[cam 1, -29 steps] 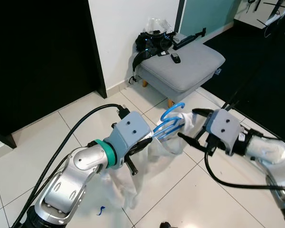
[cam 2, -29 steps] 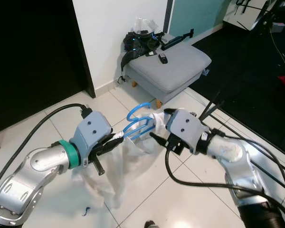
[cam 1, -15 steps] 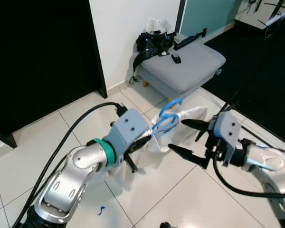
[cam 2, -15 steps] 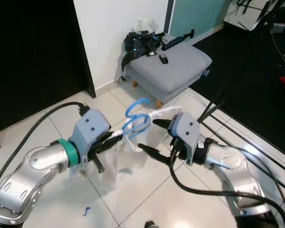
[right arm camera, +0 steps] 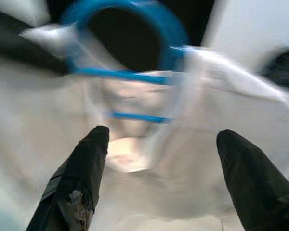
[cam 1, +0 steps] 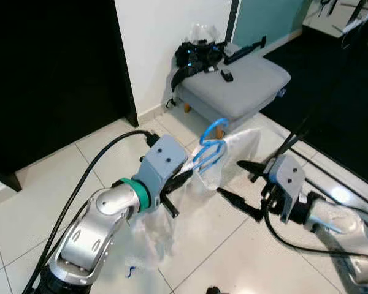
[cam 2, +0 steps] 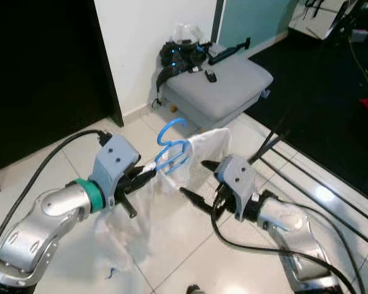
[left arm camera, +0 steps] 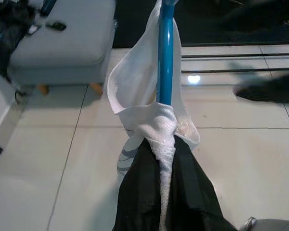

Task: Hang hanger

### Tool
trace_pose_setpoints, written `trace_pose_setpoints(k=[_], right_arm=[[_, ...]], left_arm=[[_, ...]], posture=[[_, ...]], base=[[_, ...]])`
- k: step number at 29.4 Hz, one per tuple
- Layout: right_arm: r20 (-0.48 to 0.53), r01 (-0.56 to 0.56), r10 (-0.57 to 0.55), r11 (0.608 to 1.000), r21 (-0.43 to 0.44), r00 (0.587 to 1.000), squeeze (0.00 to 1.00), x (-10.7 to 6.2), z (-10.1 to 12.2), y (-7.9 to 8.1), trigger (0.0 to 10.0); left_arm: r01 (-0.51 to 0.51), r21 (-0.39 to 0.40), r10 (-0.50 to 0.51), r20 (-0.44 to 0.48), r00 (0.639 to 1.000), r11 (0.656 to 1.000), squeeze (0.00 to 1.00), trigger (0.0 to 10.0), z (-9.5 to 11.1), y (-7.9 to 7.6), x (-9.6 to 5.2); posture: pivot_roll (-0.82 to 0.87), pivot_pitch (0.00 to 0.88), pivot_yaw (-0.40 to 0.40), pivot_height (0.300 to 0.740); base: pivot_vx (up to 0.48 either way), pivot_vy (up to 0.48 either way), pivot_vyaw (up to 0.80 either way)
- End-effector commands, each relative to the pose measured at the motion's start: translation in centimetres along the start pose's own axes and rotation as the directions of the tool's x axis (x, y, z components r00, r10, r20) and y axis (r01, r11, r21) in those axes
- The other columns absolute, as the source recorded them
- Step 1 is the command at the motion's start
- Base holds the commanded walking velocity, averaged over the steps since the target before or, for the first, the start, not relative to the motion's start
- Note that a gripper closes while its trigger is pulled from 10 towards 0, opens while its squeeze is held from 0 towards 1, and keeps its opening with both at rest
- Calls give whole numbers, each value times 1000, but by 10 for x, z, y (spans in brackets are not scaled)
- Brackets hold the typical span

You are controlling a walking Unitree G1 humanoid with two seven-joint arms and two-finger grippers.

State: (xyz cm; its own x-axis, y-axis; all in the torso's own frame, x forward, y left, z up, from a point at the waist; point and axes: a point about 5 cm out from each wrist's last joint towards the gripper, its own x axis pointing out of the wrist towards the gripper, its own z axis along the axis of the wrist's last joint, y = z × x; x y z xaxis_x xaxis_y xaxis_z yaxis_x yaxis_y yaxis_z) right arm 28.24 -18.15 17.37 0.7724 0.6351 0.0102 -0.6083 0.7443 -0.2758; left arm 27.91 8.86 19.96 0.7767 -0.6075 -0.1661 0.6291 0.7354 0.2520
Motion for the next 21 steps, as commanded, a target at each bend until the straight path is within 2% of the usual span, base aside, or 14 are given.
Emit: trace_pose_setpoints(k=[1, 4, 5, 6, 8, 9, 10, 12, 15, 16, 18, 21], right_arm=[[-11, 50, -49, 998, 42, 999, 0, -4, -10, 0, 10000], [-47, 217, -212, 963, 162, 976, 0, -1, -35, 15, 10000], [-62, 274, -267, 940, 205, 962, 0, 0, -43, 23, 10000], [-62, 274, -267, 940, 205, 962, 0, 0, -43, 23, 10000], [-85, 383, -374, 893, 237, 924, 0, 2, -51, 36, 10000], [-85, 383, -374, 893, 237, 924, 0, 2, -51, 36, 10000], [-93, 418, -408, 875, 244, 908, 0, 3, -53, 41, 10000], [-64, 476, -473, 857, 196, 879, 0, 4, -48, 42, 10000], [-11, 537, -539, 836, 116, 842, 0, 5, -38, 35, 10000], [-1, 549, -552, 829, 106, 834, 0, 4, -36, 32, 10000], [-1, 549, -552, 829, 106, 834, 0, 4, -36, 32, 10000], [37, 616, -618, 786, 55, 785, 0, 2, -28, 19, 10000]], left_arm=[[-14, -26, 14, -16, 1000, 1000, 0, 10000, -5, 0, -1], [-76, -113, 73, -37, 997, 991, 0, 10000, -16, -4, 0], [-104, -157, 100, -32, 994, 982, 0, 10000, -19, -4, 0], [-104, -157, 100, -32, 994, 982, 0, 10000, -19, -4, 0], [-161, -227, 167, 5, 986, 961, 0, 10000, -21, -5, -1], [-161, -227, 167, 5, 986, 961, 0, 10000, -21, -5, -1], [-180, -250, 191, 19, 981, 951, 0, 10000, -21, -5, -1], [-201, -260, 223, 59, 973, 945, 0, 10000, -20, -6, -2], [-184, -276, 219, 102, 970, 943, 0, 10000, -17, -10, 0], [-176, -252, 207, 103, 973, 952, 0, 10000, -17, -12, 1], [-176, -252, 207, 103, 973, 952, 0, 10000, -17, -12, 1], [-160, -166, 175, 82, 981, 973, 0, 10000, -16, -17, 5]], posture=[[-122, 146, 85, 740], [-121, 147, 83, 740], [-122, 146, 83, 740], [-122, 146, 83, 740], [-124, 145, 78, 740], [-124, 145, 78, 740], [-124, 144, 77, 740], [-137, 136, 65, 740], [-144, 130, 61, 740], [-153, 124, 58, 740], [-153, 124, 58, 740], [-173, 115, 65, 740]], base=[[0, 0, 0], [0, 0, 0], [0, 0, 0], [0, 0, 0], [0, 0, 0], [0, 0, 0], [0, 0, 0], [0, 0, 0], [0, 0, 0], [0, 0, 0], [0, 0, 0], [0, 0, 0]])
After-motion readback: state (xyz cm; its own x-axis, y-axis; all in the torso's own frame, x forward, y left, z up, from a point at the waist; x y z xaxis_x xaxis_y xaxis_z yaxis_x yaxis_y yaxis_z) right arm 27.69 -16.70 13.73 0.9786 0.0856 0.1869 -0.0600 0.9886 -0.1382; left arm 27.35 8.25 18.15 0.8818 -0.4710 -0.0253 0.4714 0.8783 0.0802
